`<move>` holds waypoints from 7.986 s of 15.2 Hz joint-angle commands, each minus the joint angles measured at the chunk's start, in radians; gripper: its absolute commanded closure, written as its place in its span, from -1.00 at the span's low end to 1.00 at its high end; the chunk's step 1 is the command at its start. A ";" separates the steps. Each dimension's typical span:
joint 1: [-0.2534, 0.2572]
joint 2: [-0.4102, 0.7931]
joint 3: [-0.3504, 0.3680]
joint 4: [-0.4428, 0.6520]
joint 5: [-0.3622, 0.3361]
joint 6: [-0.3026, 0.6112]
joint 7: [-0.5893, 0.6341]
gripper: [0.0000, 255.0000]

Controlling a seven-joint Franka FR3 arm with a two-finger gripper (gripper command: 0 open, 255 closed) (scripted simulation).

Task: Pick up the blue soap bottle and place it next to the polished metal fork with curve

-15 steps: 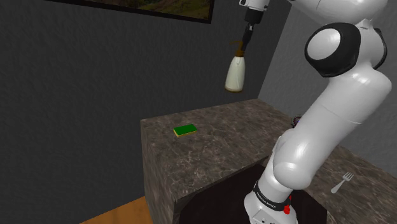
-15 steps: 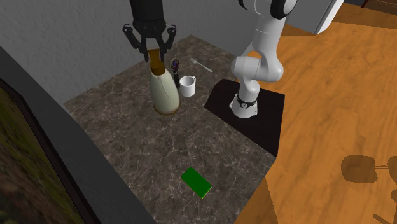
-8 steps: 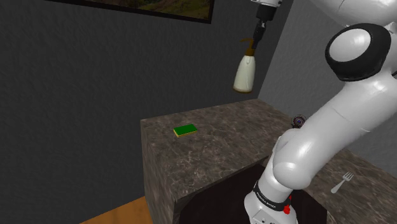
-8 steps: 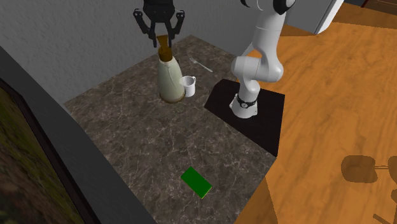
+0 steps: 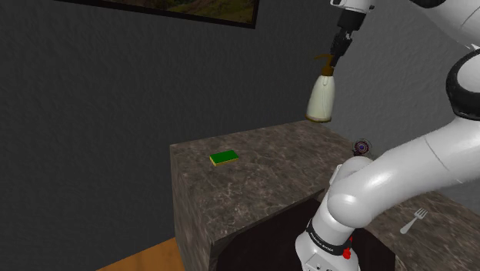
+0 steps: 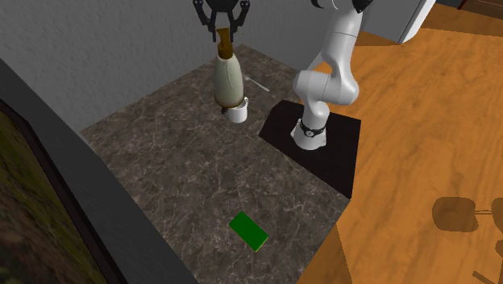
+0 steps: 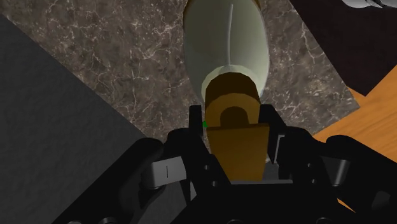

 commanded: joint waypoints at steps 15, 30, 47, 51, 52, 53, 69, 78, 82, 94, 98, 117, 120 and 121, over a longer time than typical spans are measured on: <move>-0.159 -0.368 0.019 -0.091 -0.191 -0.229 -0.199 1.00; -0.232 -0.520 -0.054 0.092 -0.444 -0.453 -0.552 1.00; -0.193 -0.483 -0.234 0.510 -0.816 -0.556 -1.109 1.00; -0.231 -0.552 -0.219 0.398 -0.806 -0.528 -1.066 1.00; -0.239 -0.569 -0.216 0.372 -0.805 -0.521 -1.056 1.00; -0.247 -0.585 -0.215 0.348 -0.804 -0.514 -1.048 1.00; -0.347 -0.804 -0.232 0.022 -0.824 -0.416 -0.959 1.00; -0.393 -0.909 -0.266 -0.120 -0.858 -0.369 -0.936 1.00; -0.413 -0.953 -0.285 -0.177 -0.877 -0.349 -0.929 1.00; -0.473 -1.075 -0.357 -0.327 -0.949 -0.293 -0.923 1.00; -0.494 -1.112 -0.386 -0.370 -0.978 -0.275 -0.925 1.00; -0.537 -1.183 -0.452 -0.447 -1.041 -0.240 -0.934 -1.00; -0.537 -1.183 -0.452 -0.448 -1.041 -0.240 -0.933 -1.00; -0.524 -1.162 -0.431 -0.423 -1.022 -0.251 -0.933 -1.00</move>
